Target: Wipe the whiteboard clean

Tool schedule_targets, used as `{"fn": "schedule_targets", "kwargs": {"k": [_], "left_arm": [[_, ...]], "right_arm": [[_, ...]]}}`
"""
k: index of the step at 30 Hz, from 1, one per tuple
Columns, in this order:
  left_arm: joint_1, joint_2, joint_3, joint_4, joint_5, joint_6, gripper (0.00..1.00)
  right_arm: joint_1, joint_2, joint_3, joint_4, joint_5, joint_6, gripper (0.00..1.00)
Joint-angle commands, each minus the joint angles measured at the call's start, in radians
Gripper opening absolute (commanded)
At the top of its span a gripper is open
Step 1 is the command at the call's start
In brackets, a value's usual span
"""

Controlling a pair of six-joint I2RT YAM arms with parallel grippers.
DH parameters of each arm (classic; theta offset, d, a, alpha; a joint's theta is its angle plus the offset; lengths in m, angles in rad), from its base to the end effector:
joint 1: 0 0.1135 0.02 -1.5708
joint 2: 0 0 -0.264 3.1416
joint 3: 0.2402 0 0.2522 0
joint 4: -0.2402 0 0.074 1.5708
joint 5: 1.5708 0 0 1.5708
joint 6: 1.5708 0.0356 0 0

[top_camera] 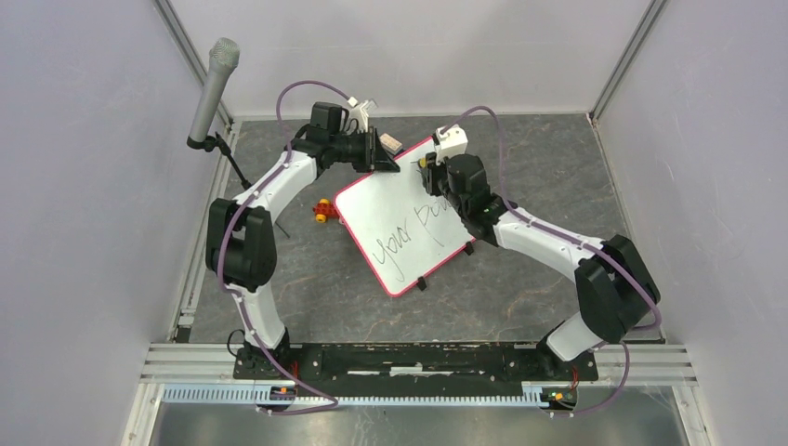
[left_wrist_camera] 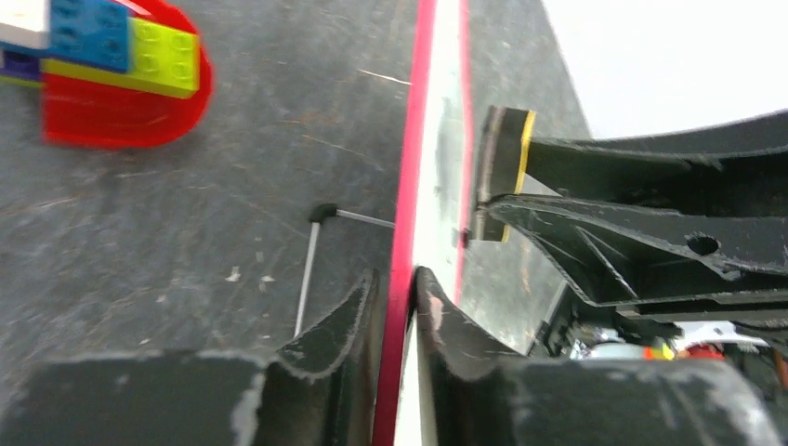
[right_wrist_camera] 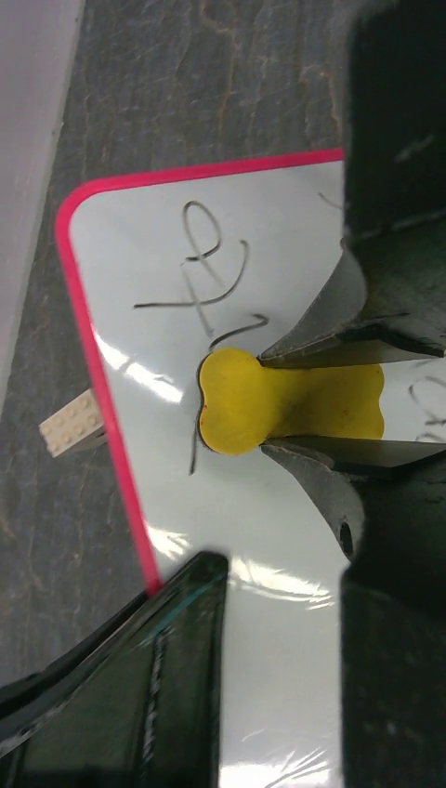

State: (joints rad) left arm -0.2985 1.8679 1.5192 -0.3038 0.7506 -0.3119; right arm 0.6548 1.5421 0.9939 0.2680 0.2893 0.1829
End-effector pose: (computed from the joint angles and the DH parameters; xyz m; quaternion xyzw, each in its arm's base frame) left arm 0.4014 -0.1489 0.2779 0.1569 0.8351 -0.4373 0.2945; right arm 0.2891 0.2091 0.2710 -0.1005 0.7889 0.1368 0.5905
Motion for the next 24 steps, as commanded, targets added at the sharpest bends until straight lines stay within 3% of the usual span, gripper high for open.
{"fn": "schedule_targets", "kwargs": {"k": [1, 8, 19, 24], "left_arm": [[-0.001, 0.003, -0.008, 0.023, -0.012, 0.069, 0.15], [-0.004, -0.063, -0.056, 0.025, -0.065, 0.23, 0.02], [-0.025, -0.147, -0.159, 0.088, -0.131, 0.401, 0.02], [-0.025, -0.155, -0.17, 0.078, -0.133, 0.441, 0.02]], "right_arm": [[0.007, 0.042, 0.106, 0.018, -0.079, 0.027, 0.27], [0.004, 0.126, 0.164, 0.012, -0.121, 0.067, 0.27], [-0.104, 0.025, -0.103, 0.018, -0.028, 0.091, 0.27], [-0.092, -0.014, -0.126, -0.001, -0.026, 0.063, 0.27]]}}
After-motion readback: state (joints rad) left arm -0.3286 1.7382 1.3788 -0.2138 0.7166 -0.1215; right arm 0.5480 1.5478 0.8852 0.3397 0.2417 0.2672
